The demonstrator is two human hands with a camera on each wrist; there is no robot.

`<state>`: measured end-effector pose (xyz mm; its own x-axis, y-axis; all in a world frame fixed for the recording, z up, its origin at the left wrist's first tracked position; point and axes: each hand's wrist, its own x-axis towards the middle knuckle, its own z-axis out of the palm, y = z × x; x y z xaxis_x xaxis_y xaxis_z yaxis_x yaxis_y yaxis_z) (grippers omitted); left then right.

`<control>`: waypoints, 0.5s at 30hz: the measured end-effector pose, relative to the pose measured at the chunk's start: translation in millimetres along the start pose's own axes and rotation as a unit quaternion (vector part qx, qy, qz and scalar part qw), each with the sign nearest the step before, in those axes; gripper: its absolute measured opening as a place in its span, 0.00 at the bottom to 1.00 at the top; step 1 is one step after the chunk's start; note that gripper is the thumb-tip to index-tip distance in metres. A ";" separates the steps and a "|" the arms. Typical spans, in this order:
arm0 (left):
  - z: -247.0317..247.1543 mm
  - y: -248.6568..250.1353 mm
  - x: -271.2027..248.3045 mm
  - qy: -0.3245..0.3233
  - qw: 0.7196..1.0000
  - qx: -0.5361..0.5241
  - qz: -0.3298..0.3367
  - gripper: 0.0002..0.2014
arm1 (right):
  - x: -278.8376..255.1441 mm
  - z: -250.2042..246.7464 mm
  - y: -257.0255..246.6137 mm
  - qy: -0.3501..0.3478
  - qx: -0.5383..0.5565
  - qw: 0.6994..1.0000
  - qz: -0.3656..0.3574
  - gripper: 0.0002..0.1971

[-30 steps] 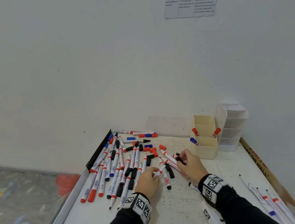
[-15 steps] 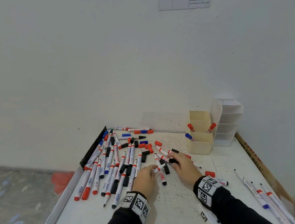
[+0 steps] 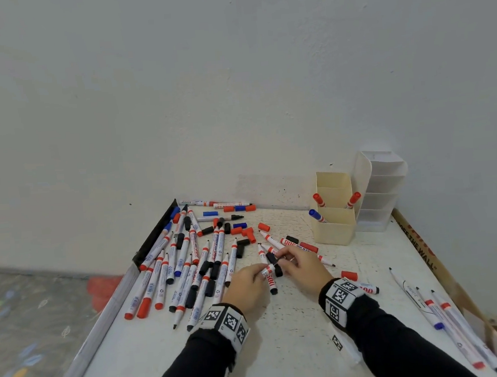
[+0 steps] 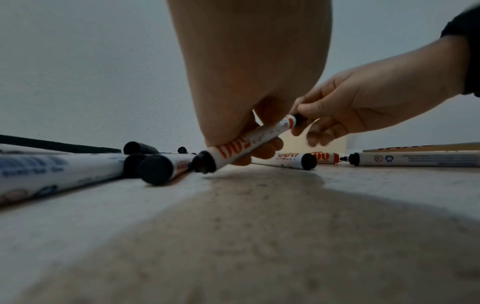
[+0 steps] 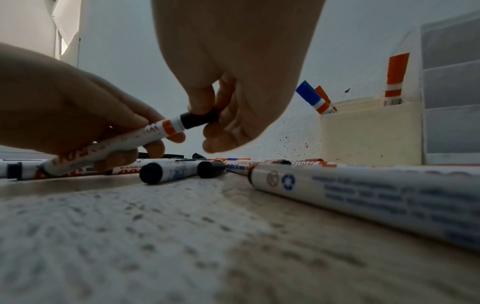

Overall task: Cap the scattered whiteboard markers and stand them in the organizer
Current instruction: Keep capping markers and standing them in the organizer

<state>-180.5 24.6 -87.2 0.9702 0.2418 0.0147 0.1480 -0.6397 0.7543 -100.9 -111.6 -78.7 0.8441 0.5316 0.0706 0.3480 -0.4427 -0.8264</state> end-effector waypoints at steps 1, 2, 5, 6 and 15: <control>0.3 0.2 -0.8 -0.005 1.000 0.006 0.005 0.18 | -0.6 0.0 -0.6 0.003 0.001 1.000 0.002 0.04; 0.1 0.0 -0.3 -0.002 1.000 0.010 0.005 0.19 | -0.2 -0.5 -1.6 0.007 -0.003 1.000 0.000 0.06; 0.0 -0.1 -1.1 0.031 0.999 -0.008 -0.004 0.13 | -0.9 -0.6 -4.4 0.020 -0.018 1.000 -0.006 0.17; -0.2 -0.1 -1.1 0.031 0.999 -0.007 -0.005 0.11 | -0.8 -0.6 -4.9 0.018 -0.020 1.000 -0.006 0.19; 0.8 6.5 -6.1 -0.068 0.992 -0.102 -0.001 0.14 | -1.0 -1.9 -3.7 -0.012 -0.007 1.000 -0.010 0.20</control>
<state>-185.3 18.5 -82.9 0.9889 0.1332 -0.0656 0.1218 -0.4754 0.8713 -102.2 -111.9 -74.7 0.8264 0.5582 0.0740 0.3709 -0.4406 -0.8175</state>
